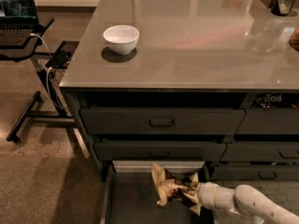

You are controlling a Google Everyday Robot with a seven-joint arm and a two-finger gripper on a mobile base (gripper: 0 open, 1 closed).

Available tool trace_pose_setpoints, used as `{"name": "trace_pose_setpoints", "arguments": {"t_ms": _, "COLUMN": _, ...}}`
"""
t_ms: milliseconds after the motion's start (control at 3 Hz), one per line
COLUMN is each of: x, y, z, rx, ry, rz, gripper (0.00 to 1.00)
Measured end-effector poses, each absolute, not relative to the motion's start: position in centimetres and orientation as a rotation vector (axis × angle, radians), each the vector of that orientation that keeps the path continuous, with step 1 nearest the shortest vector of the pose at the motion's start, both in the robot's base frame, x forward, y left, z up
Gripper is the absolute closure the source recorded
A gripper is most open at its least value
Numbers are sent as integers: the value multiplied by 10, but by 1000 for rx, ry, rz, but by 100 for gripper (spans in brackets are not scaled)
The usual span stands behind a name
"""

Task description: Pick brown chip bag from bottom drawer and place on counter

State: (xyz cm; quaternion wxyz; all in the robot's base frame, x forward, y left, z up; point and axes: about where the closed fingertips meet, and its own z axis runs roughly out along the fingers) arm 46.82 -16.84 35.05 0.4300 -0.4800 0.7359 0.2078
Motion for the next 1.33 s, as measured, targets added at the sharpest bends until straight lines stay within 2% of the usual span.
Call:
{"name": "trace_pose_setpoints", "arguments": {"t_ms": 1000, "x": 479, "y": -170, "z": 560, "rx": -1374, "ry": 1686, "rz": 280, "gripper": 100}}
{"name": "trace_pose_setpoints", "arguments": {"t_ms": 1333, "x": 479, "y": -170, "z": 561, "rx": -1374, "ry": 1686, "rz": 277, "gripper": 100}}
